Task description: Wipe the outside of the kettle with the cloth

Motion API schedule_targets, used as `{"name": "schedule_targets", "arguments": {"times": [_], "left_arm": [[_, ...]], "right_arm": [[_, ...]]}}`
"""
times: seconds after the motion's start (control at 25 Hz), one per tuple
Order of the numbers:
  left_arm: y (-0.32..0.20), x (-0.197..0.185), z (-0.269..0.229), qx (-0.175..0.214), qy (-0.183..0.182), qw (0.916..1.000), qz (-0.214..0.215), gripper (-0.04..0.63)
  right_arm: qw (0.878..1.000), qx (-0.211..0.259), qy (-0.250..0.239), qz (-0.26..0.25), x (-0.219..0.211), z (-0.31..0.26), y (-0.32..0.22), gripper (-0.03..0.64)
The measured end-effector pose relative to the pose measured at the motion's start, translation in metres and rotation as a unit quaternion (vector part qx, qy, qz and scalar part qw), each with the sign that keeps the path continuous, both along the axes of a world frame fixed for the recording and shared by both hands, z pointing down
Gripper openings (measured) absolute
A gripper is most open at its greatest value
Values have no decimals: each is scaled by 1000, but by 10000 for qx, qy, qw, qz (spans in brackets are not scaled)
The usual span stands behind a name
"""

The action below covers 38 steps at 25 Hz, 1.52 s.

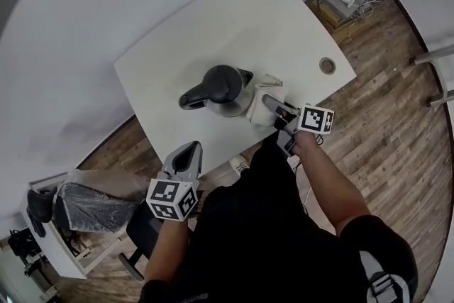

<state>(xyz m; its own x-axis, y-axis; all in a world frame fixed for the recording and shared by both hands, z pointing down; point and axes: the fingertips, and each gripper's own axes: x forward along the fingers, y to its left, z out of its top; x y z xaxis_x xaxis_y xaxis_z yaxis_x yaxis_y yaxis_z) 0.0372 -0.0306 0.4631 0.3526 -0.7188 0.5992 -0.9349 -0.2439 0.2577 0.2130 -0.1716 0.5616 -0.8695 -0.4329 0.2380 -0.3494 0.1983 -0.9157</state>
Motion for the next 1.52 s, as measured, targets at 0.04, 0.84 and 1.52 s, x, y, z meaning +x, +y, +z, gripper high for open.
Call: {"name": "schedule_targets", "arguments": {"times": [0.04,0.84,1.52], "left_arm": [[-2,0,2,-19,-73,10000,-4,8],[-56,-5,-17,403,-314,9958,-754,8],[-65,-15,-28,658,-541,9832,-1614,8]], "right_arm": [[9997,-25,214,-109,0,6,-1,95],[9764,932,924,-1714,6,-108,-42,95],[8919,1926,1667,-3736,-50,-108,-69,95]]}}
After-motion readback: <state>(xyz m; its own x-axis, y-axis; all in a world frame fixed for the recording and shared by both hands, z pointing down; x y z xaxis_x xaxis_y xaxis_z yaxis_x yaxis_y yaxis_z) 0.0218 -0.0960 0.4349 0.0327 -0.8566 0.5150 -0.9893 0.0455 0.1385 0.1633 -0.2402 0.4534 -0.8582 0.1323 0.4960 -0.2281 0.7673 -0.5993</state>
